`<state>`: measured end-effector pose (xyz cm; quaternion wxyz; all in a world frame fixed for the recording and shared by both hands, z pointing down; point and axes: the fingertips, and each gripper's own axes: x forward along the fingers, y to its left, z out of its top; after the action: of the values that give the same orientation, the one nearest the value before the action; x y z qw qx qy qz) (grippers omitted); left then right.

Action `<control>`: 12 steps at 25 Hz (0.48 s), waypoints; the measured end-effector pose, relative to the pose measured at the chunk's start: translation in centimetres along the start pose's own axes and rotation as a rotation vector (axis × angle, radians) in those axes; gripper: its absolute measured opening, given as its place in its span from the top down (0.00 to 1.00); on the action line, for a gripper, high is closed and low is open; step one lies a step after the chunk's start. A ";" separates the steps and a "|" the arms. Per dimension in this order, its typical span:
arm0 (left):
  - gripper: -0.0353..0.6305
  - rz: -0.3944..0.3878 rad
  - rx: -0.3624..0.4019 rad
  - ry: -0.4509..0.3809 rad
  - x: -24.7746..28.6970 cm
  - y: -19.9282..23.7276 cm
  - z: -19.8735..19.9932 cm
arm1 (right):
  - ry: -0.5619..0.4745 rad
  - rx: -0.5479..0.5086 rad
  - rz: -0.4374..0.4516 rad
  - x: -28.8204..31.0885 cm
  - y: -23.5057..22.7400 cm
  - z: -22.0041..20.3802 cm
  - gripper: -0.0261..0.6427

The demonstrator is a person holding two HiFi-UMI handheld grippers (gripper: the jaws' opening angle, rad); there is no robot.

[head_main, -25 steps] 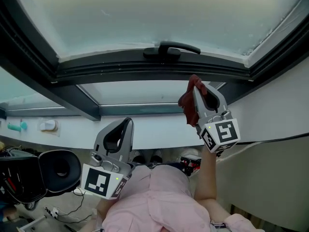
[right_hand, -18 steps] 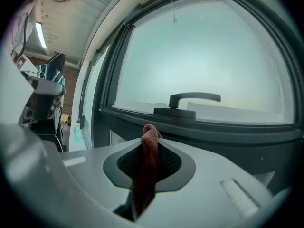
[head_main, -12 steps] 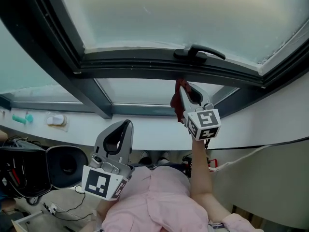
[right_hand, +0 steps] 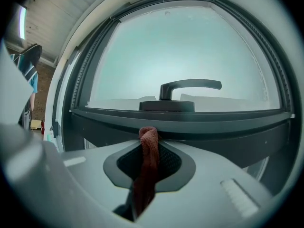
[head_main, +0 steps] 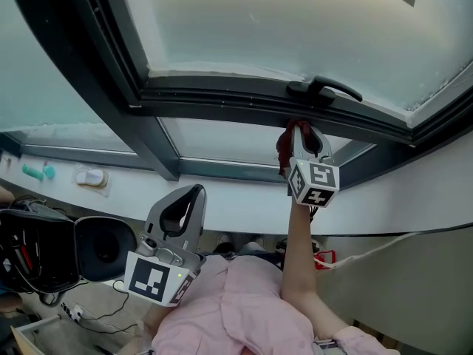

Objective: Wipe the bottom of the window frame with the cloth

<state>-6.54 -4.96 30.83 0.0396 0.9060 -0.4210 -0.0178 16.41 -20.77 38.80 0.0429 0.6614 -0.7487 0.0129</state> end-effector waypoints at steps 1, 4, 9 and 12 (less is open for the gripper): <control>0.95 0.004 0.001 0.002 0.0 0.2 0.0 | -0.003 0.000 0.000 0.0 0.0 0.0 0.89; 0.95 0.011 -0.002 0.001 0.2 0.3 0.1 | -0.008 -0.005 0.013 0.1 0.1 0.1 0.89; 0.95 0.005 -0.004 -0.001 1.0 -0.6 0.1 | -0.008 -0.017 0.049 0.1 0.2 0.1 0.89; 0.95 0.006 -0.001 0.001 1.5 -1.0 0.0 | -0.010 -0.008 0.076 0.1 0.1 0.1 0.89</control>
<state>-4.77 -5.45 30.70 0.0401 0.9048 -0.4236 -0.0175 16.26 -20.87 38.74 0.0412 0.6325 -0.7734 0.0084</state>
